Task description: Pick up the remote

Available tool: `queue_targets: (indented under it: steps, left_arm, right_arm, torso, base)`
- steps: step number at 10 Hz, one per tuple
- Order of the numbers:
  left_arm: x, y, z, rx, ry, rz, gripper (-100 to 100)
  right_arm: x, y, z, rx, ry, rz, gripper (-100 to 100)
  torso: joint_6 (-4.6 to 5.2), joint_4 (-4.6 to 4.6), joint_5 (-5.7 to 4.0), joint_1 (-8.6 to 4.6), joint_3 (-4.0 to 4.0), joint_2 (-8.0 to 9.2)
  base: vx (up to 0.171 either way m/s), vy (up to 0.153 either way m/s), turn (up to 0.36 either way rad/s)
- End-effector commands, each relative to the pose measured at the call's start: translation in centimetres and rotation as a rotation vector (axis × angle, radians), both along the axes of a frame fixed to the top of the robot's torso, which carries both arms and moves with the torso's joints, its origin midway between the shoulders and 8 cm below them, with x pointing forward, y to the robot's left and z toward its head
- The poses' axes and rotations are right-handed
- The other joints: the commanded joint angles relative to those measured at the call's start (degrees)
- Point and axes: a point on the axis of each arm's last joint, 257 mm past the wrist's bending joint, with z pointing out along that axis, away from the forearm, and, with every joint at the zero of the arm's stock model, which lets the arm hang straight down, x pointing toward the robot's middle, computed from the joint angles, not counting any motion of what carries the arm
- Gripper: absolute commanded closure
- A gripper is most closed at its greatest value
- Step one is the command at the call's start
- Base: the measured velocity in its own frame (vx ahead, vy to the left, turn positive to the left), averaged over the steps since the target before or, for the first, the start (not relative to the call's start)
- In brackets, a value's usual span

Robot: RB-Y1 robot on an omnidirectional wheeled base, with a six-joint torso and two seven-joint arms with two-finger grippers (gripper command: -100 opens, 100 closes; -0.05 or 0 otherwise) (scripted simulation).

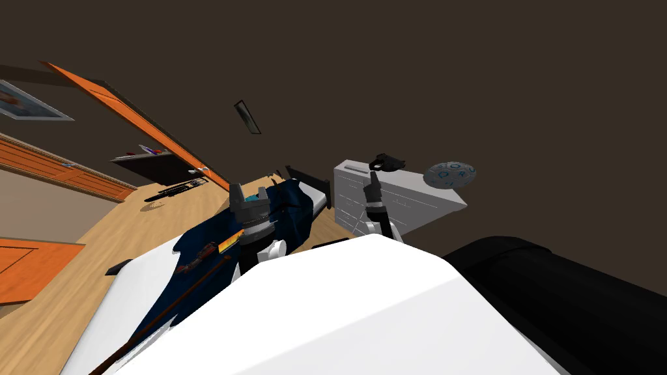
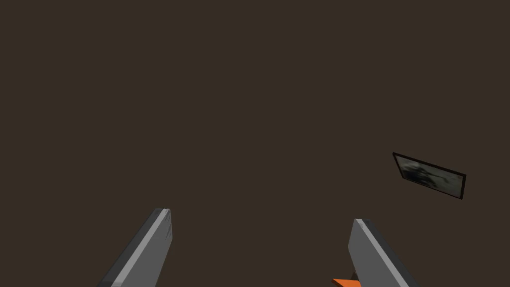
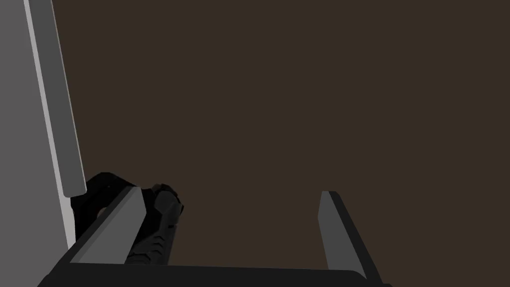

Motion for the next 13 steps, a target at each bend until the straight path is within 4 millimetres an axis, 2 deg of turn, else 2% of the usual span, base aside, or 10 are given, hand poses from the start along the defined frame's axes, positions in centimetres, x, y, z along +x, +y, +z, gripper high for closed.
queue_targets:
  steps: [1,2,3,5,6,8,9,10,12,13]
  left_arm:
    - [0.0,0.0,0.0,0.0,0.0,0.0,0]
    - [0.0,0.0,0.0,0.0,0.0,0.0,0]
    - [0.0,0.0,0.0,0.0,0.0,0.0,0]
    - [0.0,0.0,0.0,0.0,0.0,0.0,0]
    - [0.0,0.0,0.0,0.0,0.0,0.0,0]
    - [0.0,0.0,0.0,0.0,0.0,0.0,0]
    - [0.0,0.0,0.0,0.0,0.0,0.0,0]
    - [0.0,0.0,0.0,0.0,0.0,0.0,0]
    - [0.0,0.0,0.0,0.0,0.0,0.0,0]
    - [0.0,0.0,0.0,0.0,0.0,0.0,0]
  right_arm:
    - [0.2,1.1,-0.2,-0.03,0.005,0.043,-100]
    - [0.3,2.1,-0.4,-0.04,0.006,0.077,-100]
    - [0.3,2.2,-0.5,-0.052,0.008,0.082,-100]
    - [0.6,4.8,-1.3,-0.075,0.014,0.174,-100]
    - [0.6,4.8,-1.3,-0.082,0.016,0.177,-100]
    - [0.5,7.7,-2.6,-0.101,0.027,0.282,-100]
    - [0.5,8.0,-2.7,-0.104,0.029,0.291,-100]
    - [0.3,9.7,-3.7,-0.113,0.04,0.354,-100]
    - [0.0,11.5,-4.8,-0.125,0.054,0.42,-100]
    - [-0.3,12.7,-6.0,-0.137,0.068,0.473,-100]
  torso:
    - [0.0,0.0,0.0,0.0,0.0,0.0]
    - [0.0,0.0,0.02,0.13,0.0,0.0]
    - [0.0,-0.01,0.07,0.33,-0.02,-0.04]
    - [-0.01,-0.01,0.08,0.38,-0.02,-0.03]
    - [-0.01,0.0,0.12,0.59,0.0,0.0]
    - [0.0,0.01,0.11,0.47,0.02,0.04]
    - [-0.02,0.01,0.15,0.68,0.02,0.04]
    - [-0.01,0.0,0.15,0.65,0.01,0.01]
    - [-0.01,0.02,0.19,0.87,0.07,0.12]
    - [-0.01,0.02,0.19,0.79,0.05,0.08]
  base:
    - [0.001,0.043,0.0]
    - [0.016,0.103,-0.004]
    - [0.008,0.087,-0.011]
    - [0.0,0.132,0.001]
    - [-0.012,0.125,-0.012]
    - [-0.011,0.152,0.004]
    - [-0.001,0.168,-0.008]
    - [-0.026,0.181,0.008]
    - [-0.03,0.219,0.002]
    - [-0.017,0.236,0.02]
